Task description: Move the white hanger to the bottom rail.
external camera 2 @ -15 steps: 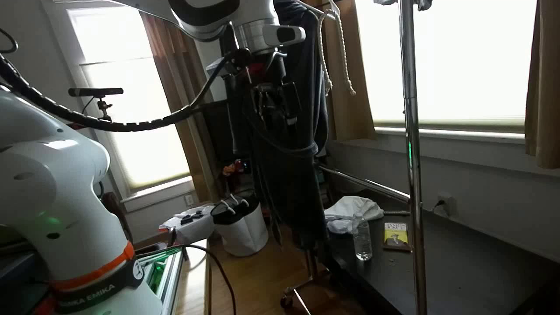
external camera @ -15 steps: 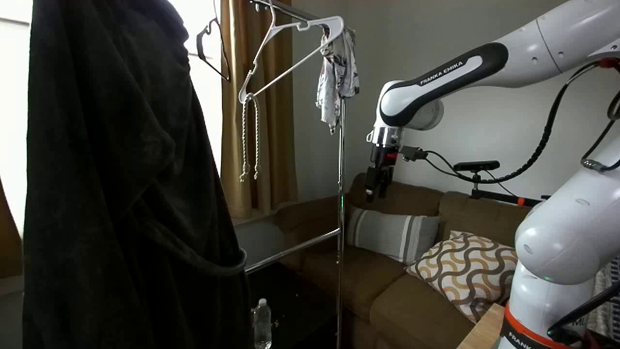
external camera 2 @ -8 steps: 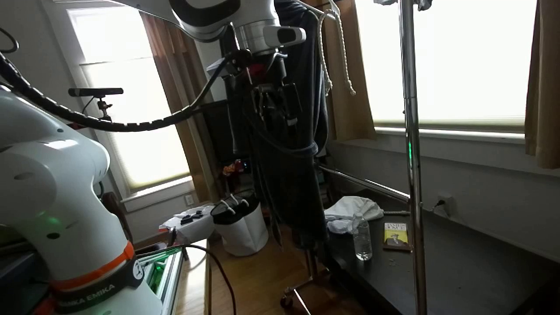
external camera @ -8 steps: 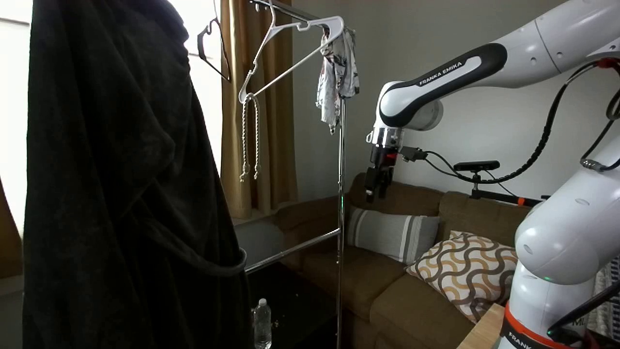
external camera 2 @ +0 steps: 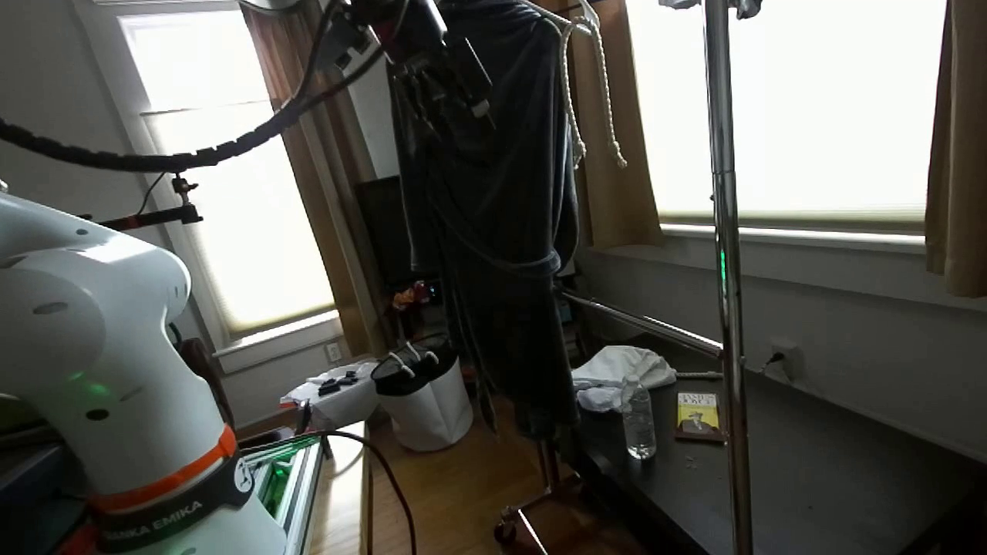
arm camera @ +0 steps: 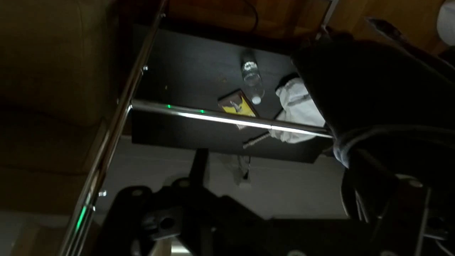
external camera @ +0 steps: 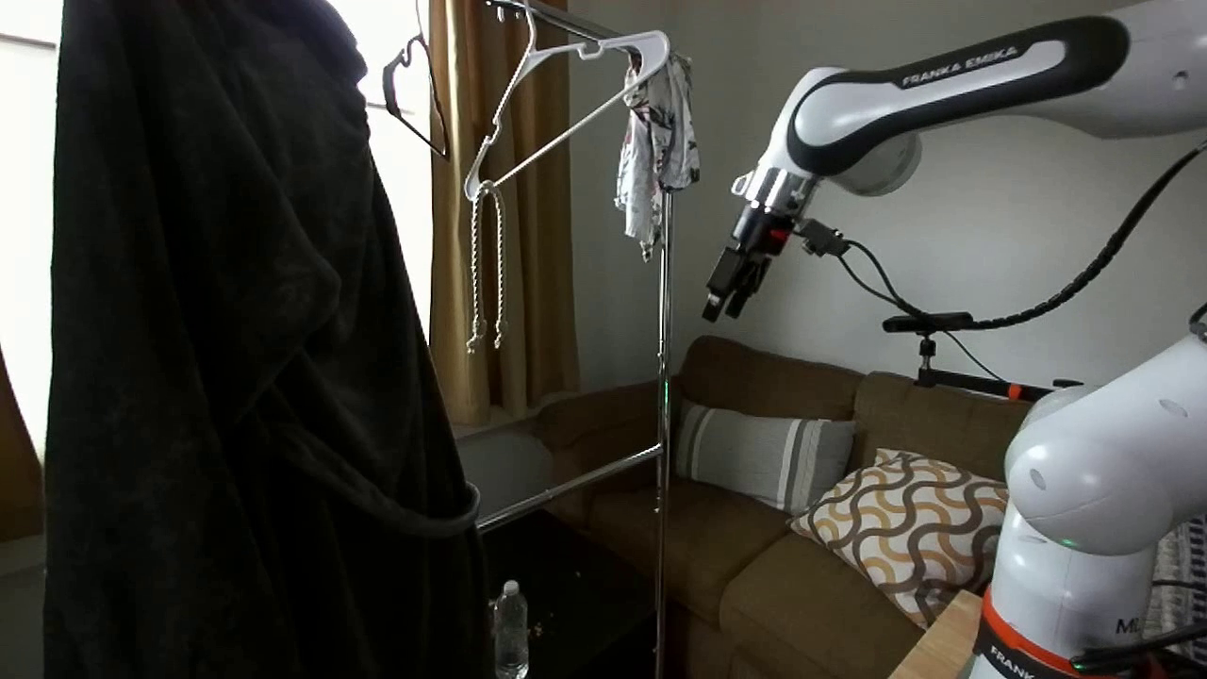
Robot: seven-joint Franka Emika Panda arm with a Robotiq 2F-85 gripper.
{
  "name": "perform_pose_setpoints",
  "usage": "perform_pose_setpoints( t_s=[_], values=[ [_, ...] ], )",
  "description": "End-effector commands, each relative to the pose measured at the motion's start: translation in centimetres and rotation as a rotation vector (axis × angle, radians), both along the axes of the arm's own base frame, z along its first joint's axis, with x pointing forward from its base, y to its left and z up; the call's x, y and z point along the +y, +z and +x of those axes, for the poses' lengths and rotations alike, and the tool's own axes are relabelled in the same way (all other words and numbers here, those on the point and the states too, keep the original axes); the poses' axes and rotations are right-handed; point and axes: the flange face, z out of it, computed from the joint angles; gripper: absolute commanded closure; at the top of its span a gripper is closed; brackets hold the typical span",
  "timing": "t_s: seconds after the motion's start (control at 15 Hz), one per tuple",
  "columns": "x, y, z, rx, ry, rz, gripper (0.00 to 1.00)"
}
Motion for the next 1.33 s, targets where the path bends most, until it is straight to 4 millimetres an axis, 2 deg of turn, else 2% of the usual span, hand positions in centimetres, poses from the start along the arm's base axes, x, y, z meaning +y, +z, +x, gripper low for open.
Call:
perform_pose_setpoints(
  t_s=[0.0, 0.33, 0.47, 0.67, 0.73, 0.8, 1.0, 1.27],
  values=[
    [1.3, 6.1, -4.6, -0.195, 0.044, 0.043, 0.0],
    [2.8, 13.6, -8.3, -0.453, 0.119, 0.063, 0.0],
    [3.6, 15.7, -9.6, -0.546, 0.147, 0.074, 0.0],
    [5.0, 17.7, -11.0, -0.639, 0.192, 0.086, 0.0],
    [5.2, 18.0, -11.2, -0.655, 0.181, 0.082, 0.0],
    [4.9, 17.7, -10.5, -0.621, 0.166, 0.082, 0.0],
    [5.1, 18.0, -10.9, -0.639, 0.174, 0.086, 0.0],
    [6.7, 20.9, -11.7, -0.621, 0.29, 0.259, 0.0]
  ],
)
